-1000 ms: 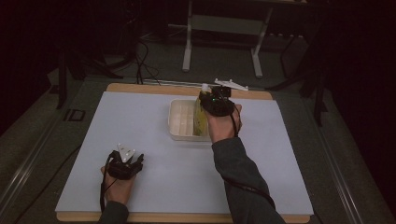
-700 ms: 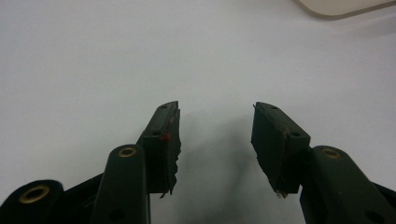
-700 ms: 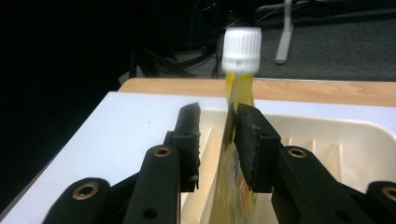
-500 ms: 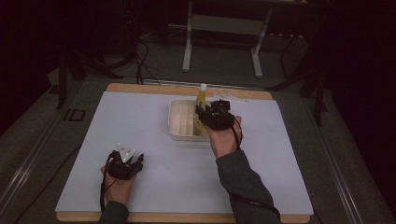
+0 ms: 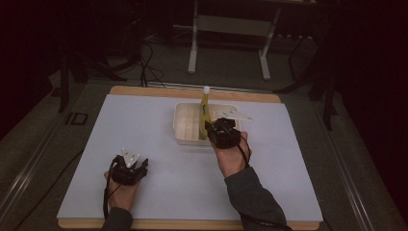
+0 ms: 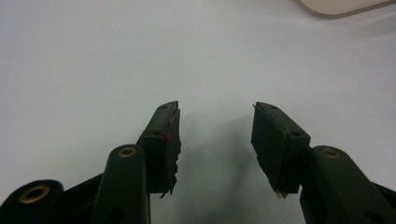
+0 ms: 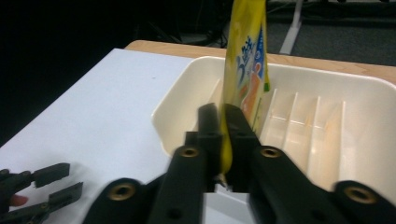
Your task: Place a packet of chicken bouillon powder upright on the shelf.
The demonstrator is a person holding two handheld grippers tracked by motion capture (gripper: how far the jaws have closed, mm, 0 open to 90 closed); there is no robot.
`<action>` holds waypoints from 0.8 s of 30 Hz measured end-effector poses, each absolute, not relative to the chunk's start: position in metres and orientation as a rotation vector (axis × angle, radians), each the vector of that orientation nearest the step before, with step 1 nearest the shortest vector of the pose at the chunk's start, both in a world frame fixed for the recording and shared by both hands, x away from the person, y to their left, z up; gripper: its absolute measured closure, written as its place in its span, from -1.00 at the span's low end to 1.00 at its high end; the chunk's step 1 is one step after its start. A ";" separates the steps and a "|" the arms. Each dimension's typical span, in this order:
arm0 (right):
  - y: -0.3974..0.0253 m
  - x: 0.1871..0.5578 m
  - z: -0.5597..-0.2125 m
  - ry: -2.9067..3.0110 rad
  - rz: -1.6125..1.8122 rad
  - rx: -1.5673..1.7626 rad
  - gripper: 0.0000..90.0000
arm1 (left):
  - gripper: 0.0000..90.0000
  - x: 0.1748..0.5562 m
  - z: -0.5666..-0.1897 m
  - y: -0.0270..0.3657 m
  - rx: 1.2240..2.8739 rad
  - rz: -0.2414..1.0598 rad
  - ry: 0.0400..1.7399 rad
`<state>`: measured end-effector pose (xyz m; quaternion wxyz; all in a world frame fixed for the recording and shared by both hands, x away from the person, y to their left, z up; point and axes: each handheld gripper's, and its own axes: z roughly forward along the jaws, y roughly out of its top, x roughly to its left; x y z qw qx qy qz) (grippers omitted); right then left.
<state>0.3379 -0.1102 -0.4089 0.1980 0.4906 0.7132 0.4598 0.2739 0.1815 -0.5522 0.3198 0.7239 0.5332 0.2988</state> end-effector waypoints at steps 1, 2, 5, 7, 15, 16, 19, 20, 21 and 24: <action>-0.110 0.340 -0.407 1.993 1.284 1.378 0.99 | 0.15 0.274 -0.552 0.182 1.903 0.784 1.402; -0.110 0.343 -0.406 1.989 1.282 1.384 0.99 | 0.15 0.274 -0.552 0.182 1.905 0.783 1.403; -0.110 0.354 -0.403 1.974 1.278 1.419 0.99 | 0.15 0.274 -0.552 0.181 1.903 0.786 1.402; -0.109 0.361 -0.402 1.973 1.274 1.439 0.99 | 0.15 0.274 -0.552 0.182 1.901 0.784 1.404; -0.110 0.375 -0.400 2.025 1.273 1.440 0.69 | 0.15 0.274 -0.552 0.182 1.897 0.780 1.403; -0.112 0.374 -0.400 2.026 1.287 1.435 0.60 | 0.15 0.274 -0.552 0.182 1.899 0.780 1.402; -0.118 0.370 -0.403 2.039 1.314 1.406 0.42 | 0.15 0.274 -0.552 0.182 1.901 0.785 1.401; -0.120 0.368 -0.403 2.042 1.322 1.396 0.37 | 0.15 0.274 -0.552 0.182 1.901 0.786 1.402; -0.121 0.366 -0.403 2.046 1.330 1.391 0.34 | 0.15 0.274 -0.552 0.182 1.900 0.787 1.403; -0.126 0.360 -0.403 2.061 1.341 1.338 0.25 | 0.15 0.274 -0.552 0.182 1.900 0.790 1.402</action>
